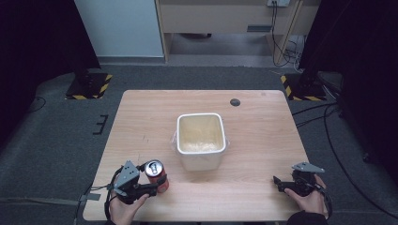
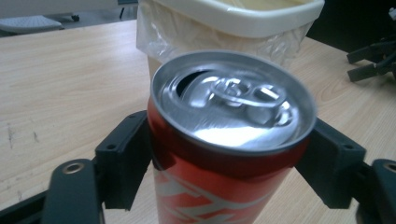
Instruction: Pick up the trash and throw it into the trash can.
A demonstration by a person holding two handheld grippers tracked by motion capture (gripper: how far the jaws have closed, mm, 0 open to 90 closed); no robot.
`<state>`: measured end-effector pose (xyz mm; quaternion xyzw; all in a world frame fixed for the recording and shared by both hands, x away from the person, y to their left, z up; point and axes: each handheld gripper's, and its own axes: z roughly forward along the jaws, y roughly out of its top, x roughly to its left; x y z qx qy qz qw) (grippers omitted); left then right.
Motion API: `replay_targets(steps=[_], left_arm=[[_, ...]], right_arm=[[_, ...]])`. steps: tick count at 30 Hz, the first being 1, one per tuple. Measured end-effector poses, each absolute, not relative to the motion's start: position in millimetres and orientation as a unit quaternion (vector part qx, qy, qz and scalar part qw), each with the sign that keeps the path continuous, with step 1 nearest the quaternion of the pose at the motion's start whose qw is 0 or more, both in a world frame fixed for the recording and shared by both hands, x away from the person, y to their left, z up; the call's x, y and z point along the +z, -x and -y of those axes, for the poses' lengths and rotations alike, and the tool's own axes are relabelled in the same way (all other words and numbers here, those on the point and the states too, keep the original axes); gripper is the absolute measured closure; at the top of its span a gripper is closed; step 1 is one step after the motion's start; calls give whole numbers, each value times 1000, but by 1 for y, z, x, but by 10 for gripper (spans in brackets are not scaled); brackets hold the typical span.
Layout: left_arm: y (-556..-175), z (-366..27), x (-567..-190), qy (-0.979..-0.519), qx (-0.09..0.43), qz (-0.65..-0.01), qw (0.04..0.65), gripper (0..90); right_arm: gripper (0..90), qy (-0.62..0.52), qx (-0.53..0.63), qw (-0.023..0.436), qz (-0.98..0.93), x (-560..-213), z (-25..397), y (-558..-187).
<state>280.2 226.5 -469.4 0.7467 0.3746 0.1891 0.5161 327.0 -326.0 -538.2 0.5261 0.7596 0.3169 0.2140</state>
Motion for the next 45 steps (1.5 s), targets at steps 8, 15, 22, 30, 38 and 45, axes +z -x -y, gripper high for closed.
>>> replay_targets(steps=[8, 15, 22, 30, 38, 45], left_arm=[[-279, -229, -469, -754, 196, -372, 504, 322], [-276, -233, -459, -739, 210, -370, 523, 329], [-272, -237, -444, -724, 216, -365, 544, 329], [-272, -240, -420, -710, 223, -354, 567, 330], [-279, -237, -391, -686, 241, -338, 598, 330], [-288, -235, -375, -672, 251, -334, 611, 330]], right_arm=[[16, -526, 317, 214, -759, -538, 326, -327], [16, -526, 317, 214, -760, -538, 326, -327], [16, -526, 317, 214, -759, -538, 326, -327], [16, -526, 317, 214, -759, -538, 326, -327], [16, -526, 317, 214, -760, -538, 326, -327], [16, -526, 317, 214, -760, -538, 326, -327]])
